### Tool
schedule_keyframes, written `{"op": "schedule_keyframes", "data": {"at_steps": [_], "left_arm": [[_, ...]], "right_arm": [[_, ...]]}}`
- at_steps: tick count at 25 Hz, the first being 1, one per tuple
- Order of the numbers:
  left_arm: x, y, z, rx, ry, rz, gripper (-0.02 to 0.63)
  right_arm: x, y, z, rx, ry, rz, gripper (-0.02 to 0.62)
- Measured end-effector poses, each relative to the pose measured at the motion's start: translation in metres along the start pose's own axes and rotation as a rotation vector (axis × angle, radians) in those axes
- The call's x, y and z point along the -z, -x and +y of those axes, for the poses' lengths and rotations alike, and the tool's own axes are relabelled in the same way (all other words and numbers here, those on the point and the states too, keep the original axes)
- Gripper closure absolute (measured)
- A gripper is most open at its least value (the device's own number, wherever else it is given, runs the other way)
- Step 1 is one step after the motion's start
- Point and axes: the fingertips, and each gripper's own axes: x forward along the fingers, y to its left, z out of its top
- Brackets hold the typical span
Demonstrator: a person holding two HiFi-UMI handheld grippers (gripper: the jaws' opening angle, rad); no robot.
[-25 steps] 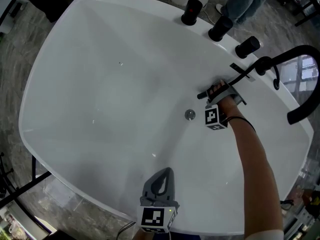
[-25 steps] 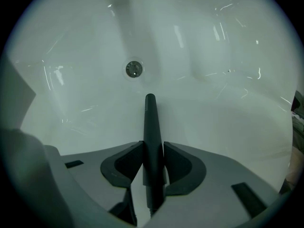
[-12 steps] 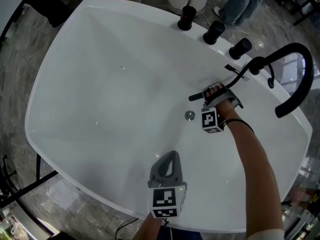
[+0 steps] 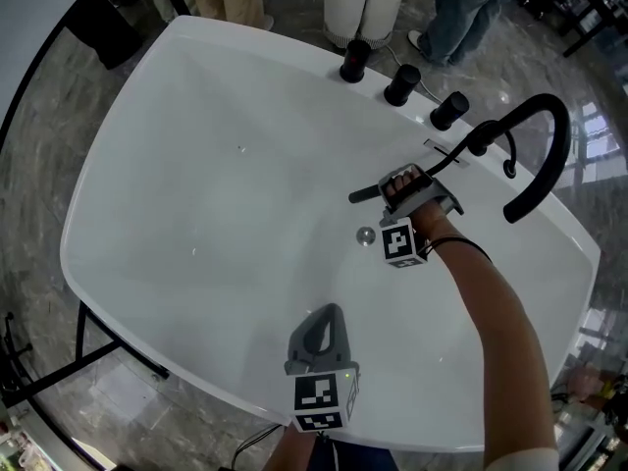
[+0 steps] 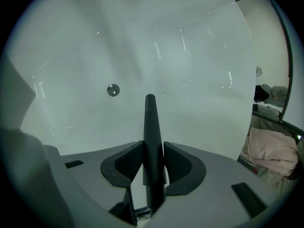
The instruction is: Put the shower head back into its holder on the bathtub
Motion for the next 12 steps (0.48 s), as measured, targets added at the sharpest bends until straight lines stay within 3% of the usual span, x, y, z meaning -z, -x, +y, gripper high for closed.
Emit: {"op": "schedule_keyframes", "data": {"at_steps": [9,12], "left_arm": [[-0.049,0.029,-0.017,0.017,-0.033,-0.06,0.609],[-0.062,0.04,-0.022,0.014,-0.005,-0.074,0.609]], "right_arm": [[0.009,0.064,-0.063,0.1,-0.073,-0.032,0.457],[0.012,0.085,-0.082,0.129,-0.104,-0.039,0.457]]}}
